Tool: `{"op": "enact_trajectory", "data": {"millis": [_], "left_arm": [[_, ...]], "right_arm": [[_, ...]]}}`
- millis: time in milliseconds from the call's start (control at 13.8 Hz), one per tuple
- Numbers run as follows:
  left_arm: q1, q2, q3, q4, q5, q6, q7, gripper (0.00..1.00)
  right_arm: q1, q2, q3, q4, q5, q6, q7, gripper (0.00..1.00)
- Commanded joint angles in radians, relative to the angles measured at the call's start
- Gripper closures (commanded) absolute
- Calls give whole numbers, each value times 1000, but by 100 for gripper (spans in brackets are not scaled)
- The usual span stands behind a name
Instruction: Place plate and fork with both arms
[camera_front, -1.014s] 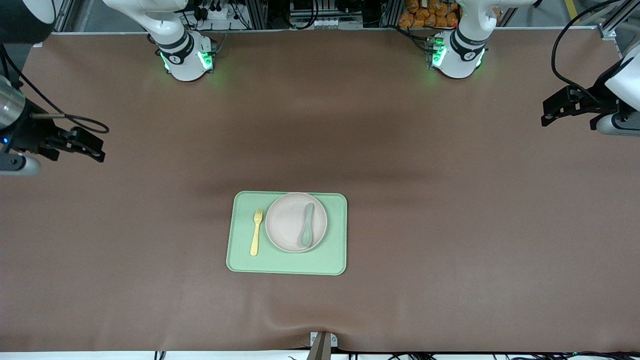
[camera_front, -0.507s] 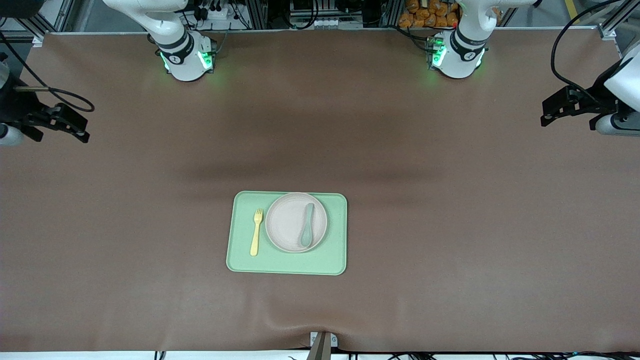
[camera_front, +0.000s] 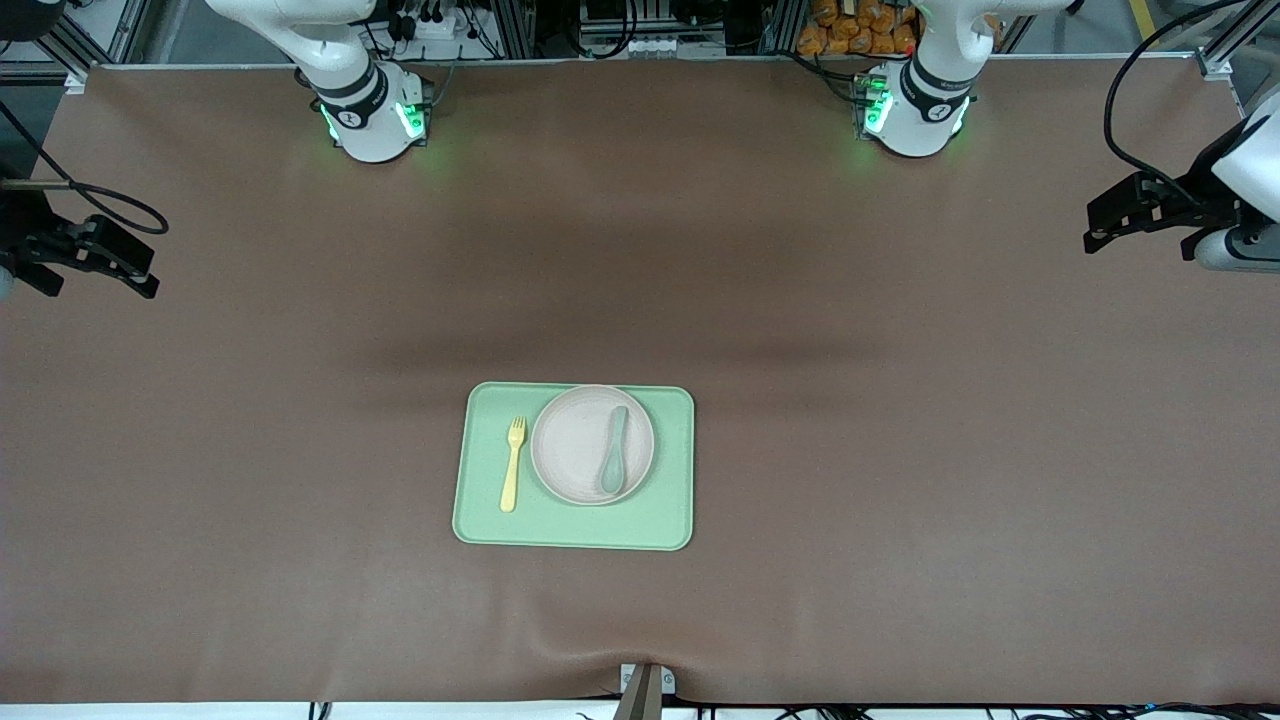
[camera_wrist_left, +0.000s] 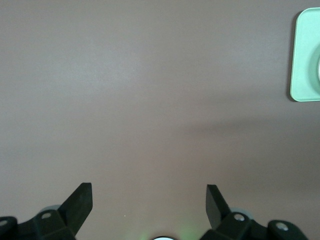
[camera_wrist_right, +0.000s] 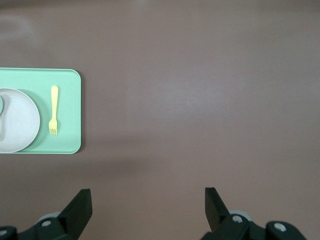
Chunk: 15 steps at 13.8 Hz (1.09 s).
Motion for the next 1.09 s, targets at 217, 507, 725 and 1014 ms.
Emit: {"op": "enact_trajectory", "data": {"millis": [217,507,725,1014], "left_arm": [[0,-1,2,4,14,-1,-3,0],[0,-1,2,4,14,-1,-2,0],[0,-1,2,3,16,-1,-3,0],[-2,1,2,3,16,-1,-3,0]], "right_arm": [[-7,14,0,33,16,-18,-55,0],[-2,16,1,33,21,-13,-54,0],[2,16,1,33,21,-13,-54,0],[-2,16,0,33,56,-16,-55,0]]}}
